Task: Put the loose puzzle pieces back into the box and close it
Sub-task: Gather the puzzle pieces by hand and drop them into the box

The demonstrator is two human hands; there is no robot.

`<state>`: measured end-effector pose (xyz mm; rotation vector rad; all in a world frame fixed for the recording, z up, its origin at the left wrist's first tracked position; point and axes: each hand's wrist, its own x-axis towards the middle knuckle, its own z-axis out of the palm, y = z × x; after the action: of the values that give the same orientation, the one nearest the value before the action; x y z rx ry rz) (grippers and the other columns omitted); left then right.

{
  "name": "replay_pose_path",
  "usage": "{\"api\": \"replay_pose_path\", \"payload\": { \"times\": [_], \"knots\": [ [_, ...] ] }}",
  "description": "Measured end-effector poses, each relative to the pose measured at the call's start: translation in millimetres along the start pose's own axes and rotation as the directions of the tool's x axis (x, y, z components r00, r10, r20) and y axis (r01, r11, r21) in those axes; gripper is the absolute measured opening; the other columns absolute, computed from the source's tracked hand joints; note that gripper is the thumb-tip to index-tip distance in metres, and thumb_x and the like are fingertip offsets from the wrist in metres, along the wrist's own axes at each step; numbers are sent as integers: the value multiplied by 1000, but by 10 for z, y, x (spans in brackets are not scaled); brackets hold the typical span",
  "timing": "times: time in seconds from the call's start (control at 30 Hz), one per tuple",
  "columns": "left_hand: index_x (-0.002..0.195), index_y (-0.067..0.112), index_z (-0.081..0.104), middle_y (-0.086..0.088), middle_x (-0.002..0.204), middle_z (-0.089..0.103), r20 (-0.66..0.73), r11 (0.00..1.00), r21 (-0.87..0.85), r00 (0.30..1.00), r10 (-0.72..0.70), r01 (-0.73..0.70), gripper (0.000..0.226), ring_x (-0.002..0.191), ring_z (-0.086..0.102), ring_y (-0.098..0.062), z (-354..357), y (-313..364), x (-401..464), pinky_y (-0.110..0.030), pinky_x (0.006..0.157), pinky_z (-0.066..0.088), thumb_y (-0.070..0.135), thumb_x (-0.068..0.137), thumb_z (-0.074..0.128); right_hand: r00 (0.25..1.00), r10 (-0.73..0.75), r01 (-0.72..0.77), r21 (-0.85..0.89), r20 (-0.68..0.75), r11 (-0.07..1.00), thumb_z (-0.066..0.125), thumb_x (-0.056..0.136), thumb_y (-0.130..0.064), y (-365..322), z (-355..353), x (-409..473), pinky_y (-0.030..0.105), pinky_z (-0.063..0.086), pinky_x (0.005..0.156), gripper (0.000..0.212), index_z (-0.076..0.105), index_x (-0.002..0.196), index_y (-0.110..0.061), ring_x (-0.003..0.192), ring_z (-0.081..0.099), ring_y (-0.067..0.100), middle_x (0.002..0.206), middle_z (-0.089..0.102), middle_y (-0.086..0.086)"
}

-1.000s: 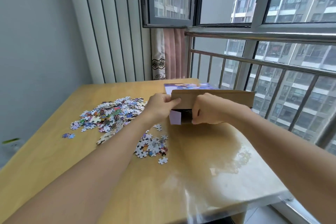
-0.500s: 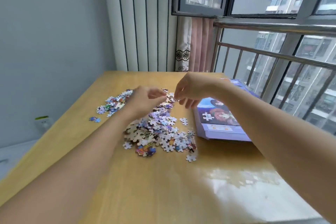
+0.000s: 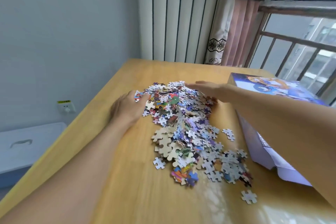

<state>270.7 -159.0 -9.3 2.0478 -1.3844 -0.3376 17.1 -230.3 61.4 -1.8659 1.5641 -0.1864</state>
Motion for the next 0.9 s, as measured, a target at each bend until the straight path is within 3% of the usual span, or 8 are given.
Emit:
{"api": "replay_pose_path", "payload": {
  "times": [0.03,0.1,0.2,0.27,0.43,0.53,0.7,0.9],
  "knots": [
    [148,27,45,-3,153,47,39,999,-38,999,22,-21,65,139,43,-27,4,5,-8,-38,111,35,64,96,41,999,-38,39,-41,6,998,56,95,-53,-54,24,-65,26,32,107,84,29,151,3,132,43,30,144,46,19],
    [146,34,47,1,151,50,102,993,-112,993,58,-46,66,137,46,-26,14,10,-39,-38,109,39,68,90,43,993,-91,97,-77,77,992,58,96,-45,-184,-3,-73,24,34,97,69,38,151,-9,137,44,28,151,45,12],
    [141,37,53,2,146,54,125,980,-195,990,64,-38,71,132,50,-24,7,23,-57,-39,108,41,69,78,44,972,-71,131,-267,225,955,70,69,-72,-417,-7,-22,42,35,112,101,35,153,-29,144,36,27,160,32,3],
    [139,36,55,4,146,54,130,961,-272,987,93,-55,76,132,50,-20,-10,40,-78,-37,107,40,72,73,51,970,-22,103,-328,241,939,76,53,-77,-490,9,-32,56,36,112,115,34,151,-35,144,35,29,162,28,1],
    [148,36,41,11,152,43,241,933,-293,929,282,-207,104,135,44,-10,-23,109,-236,-30,107,37,74,59,80,974,50,39,-382,221,923,78,45,-70,-564,56,-206,53,46,106,115,43,146,-28,138,41,37,158,34,5],
    [151,46,30,13,159,32,348,925,-288,873,342,-248,131,141,37,-10,-29,107,-287,-38,117,35,87,37,79,980,77,-9,-349,182,937,78,28,-81,-512,64,-230,51,52,98,134,44,146,-28,130,48,37,156,38,4],
    [152,49,22,11,164,22,374,914,-259,840,393,-313,140,149,26,-12,0,83,-336,-44,121,29,89,30,79,979,146,-96,-303,145,948,69,15,-95,-432,110,-327,50,51,98,155,37,152,-30,130,50,38,160,32,5],
    [155,38,26,10,164,25,263,930,-176,896,359,-322,141,148,28,-13,56,148,-455,-45,119,33,100,35,64,981,147,-123,-182,129,976,86,24,-74,-434,199,-408,44,57,88,131,50,140,-25,117,53,31,149,41,4]
  ]
}}
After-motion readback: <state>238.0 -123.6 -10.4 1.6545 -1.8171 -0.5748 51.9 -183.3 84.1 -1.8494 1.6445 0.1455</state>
